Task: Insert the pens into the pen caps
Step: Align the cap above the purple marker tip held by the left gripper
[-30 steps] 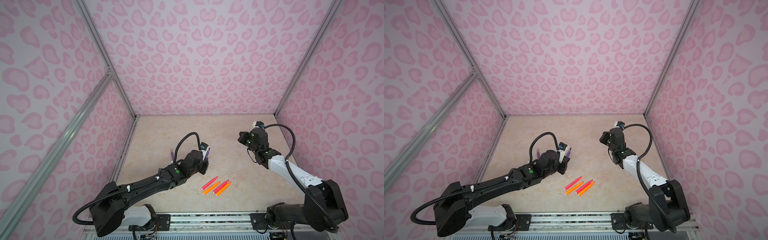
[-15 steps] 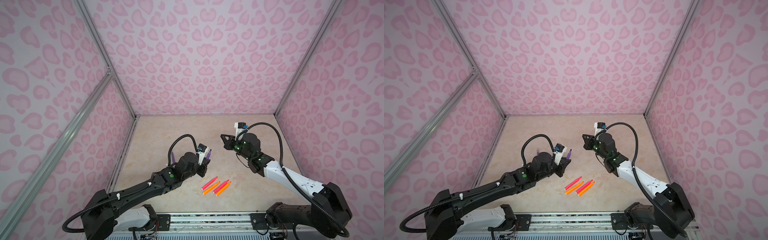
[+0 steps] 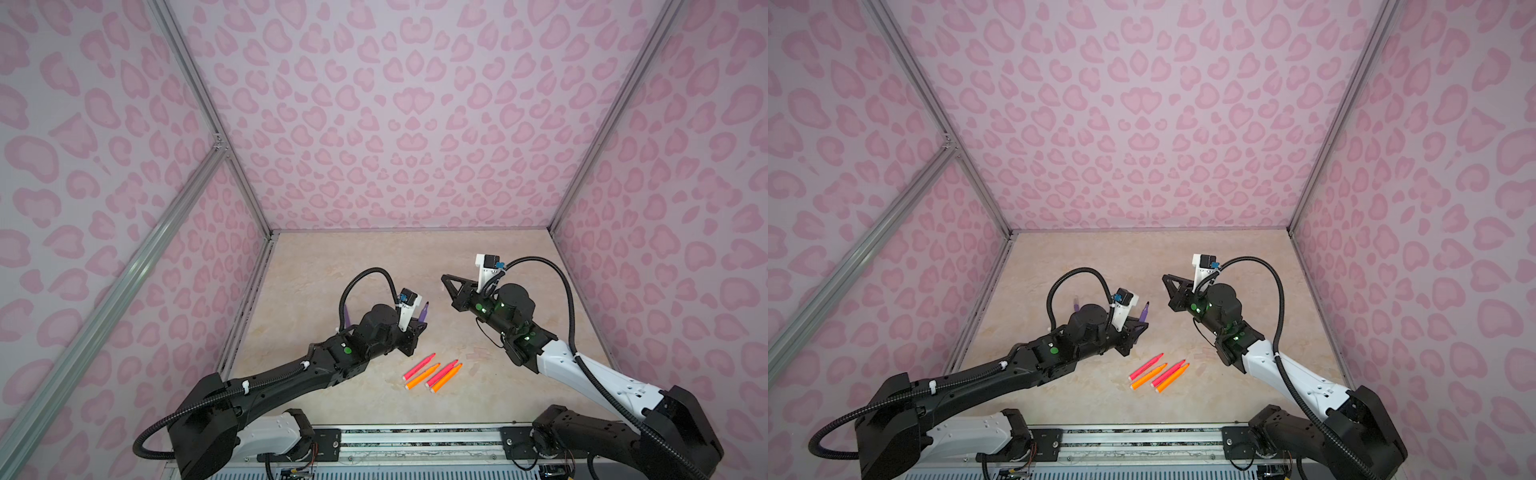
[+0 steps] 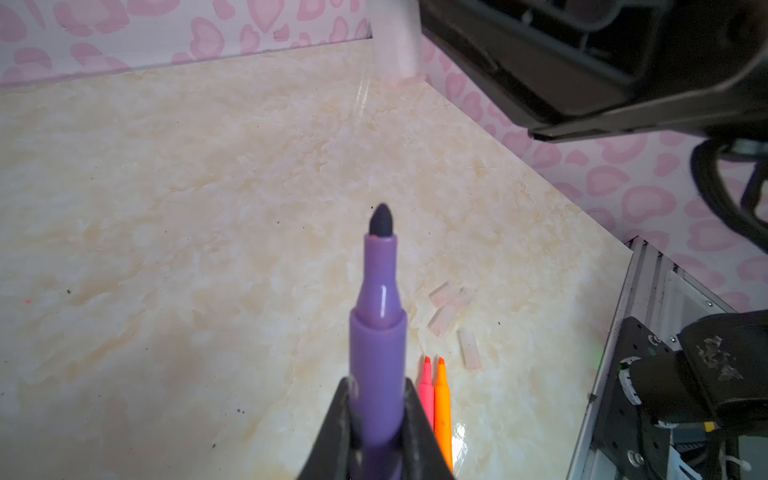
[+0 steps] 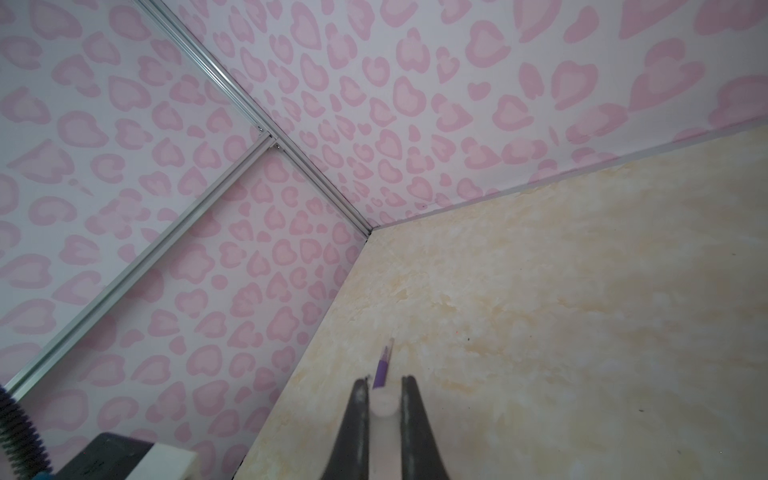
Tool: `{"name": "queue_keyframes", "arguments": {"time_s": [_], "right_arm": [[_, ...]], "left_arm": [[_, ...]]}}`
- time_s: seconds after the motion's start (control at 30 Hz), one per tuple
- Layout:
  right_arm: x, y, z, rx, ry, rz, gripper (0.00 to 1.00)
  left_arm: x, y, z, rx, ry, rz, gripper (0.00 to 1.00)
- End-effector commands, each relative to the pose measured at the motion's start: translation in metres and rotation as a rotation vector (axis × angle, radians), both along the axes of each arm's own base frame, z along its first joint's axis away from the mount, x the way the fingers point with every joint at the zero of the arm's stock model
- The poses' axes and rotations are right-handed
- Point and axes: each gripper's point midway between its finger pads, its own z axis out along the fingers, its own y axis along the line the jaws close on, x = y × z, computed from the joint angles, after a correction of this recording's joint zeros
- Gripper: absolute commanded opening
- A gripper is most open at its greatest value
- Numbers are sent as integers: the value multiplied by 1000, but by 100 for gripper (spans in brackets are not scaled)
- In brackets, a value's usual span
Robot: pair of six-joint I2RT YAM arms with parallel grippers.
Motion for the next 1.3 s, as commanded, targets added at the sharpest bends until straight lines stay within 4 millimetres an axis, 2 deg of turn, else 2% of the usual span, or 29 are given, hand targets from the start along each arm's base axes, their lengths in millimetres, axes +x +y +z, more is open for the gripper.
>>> {"name": "queue_keyframes", "arguments": {"time_s": [0.0,0.2,0.37,0.6,1.2,1.27], "right_arm": [[-5,13,13,116,-26,54,0],[-8,20,8,130,-3,53,0],[-14,12,8,139,-17,10,0],[-23,18,10,143,-27,24,0],[-24,34,3,136,-2,49,0],[-25,36,3,137,-2,55,0]], "left_arm": [[-1,-7,8,-53,5,-13,4],[2,-7,14,-81,-8,4,4],[8,-3,13,-70,-8,43,4],[7,-2,15,-71,-14,41,4],[11,4,20,-77,-30,70,4],[10,7,14,-55,-12,75,4]]}}
